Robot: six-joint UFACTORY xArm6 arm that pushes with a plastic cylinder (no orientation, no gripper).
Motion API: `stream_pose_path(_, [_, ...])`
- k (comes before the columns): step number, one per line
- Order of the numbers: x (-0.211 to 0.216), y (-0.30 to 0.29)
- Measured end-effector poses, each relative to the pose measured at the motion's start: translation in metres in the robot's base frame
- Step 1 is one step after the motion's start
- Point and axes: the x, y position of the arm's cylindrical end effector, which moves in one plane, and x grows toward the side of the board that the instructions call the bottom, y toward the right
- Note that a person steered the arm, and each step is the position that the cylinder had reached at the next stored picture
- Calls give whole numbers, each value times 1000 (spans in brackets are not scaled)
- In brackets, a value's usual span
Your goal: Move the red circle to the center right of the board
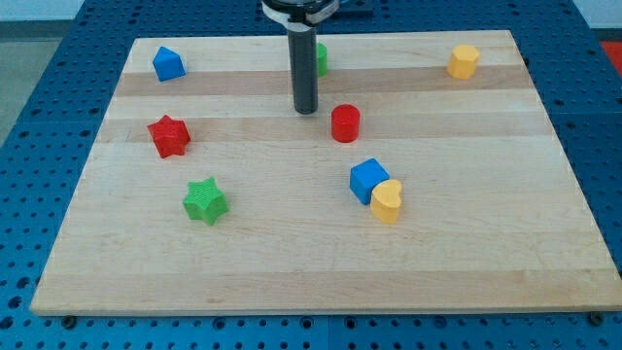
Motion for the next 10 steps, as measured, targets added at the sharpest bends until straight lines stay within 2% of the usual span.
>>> stream_pose_path(2, [24,58])
stream_pose_path(3, [24,68])
stream_pose_path(6, [14,31])
stream_pose_path(9, [32,37])
stream_pose_path(10, [53,38])
